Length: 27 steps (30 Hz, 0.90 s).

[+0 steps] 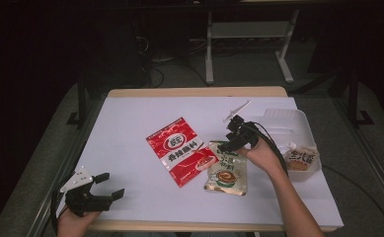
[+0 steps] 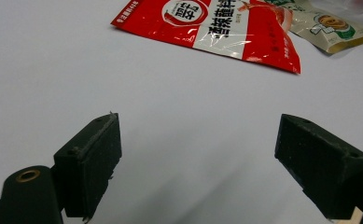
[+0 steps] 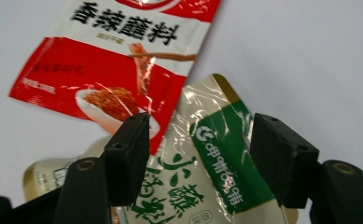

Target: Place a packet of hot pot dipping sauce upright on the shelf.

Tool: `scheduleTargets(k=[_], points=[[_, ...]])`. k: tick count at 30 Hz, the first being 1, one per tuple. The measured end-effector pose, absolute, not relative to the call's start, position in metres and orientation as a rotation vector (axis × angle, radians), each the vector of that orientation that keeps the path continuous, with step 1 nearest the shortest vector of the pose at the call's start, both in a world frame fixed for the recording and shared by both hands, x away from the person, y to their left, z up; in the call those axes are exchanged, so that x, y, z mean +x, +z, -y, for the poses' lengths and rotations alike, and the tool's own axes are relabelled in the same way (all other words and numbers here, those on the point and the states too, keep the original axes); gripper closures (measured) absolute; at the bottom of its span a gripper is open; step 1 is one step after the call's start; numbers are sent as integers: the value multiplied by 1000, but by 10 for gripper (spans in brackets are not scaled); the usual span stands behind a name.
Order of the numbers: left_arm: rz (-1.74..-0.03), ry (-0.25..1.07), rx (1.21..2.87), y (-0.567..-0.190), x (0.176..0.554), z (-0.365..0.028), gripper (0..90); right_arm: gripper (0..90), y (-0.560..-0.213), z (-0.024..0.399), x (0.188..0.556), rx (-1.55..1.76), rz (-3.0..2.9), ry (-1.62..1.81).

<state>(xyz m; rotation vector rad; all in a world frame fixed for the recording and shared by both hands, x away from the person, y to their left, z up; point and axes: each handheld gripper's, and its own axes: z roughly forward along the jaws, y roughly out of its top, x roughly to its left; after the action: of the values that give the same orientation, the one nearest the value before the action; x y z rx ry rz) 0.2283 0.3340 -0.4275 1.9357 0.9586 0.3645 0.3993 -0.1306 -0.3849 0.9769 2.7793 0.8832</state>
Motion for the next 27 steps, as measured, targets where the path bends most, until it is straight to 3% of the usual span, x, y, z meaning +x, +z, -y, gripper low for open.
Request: scheduleTargets(k=[27], points=[[-954,365,1944,-427,228,-334,144,379,-421,143,428,1277,-2748,517]])
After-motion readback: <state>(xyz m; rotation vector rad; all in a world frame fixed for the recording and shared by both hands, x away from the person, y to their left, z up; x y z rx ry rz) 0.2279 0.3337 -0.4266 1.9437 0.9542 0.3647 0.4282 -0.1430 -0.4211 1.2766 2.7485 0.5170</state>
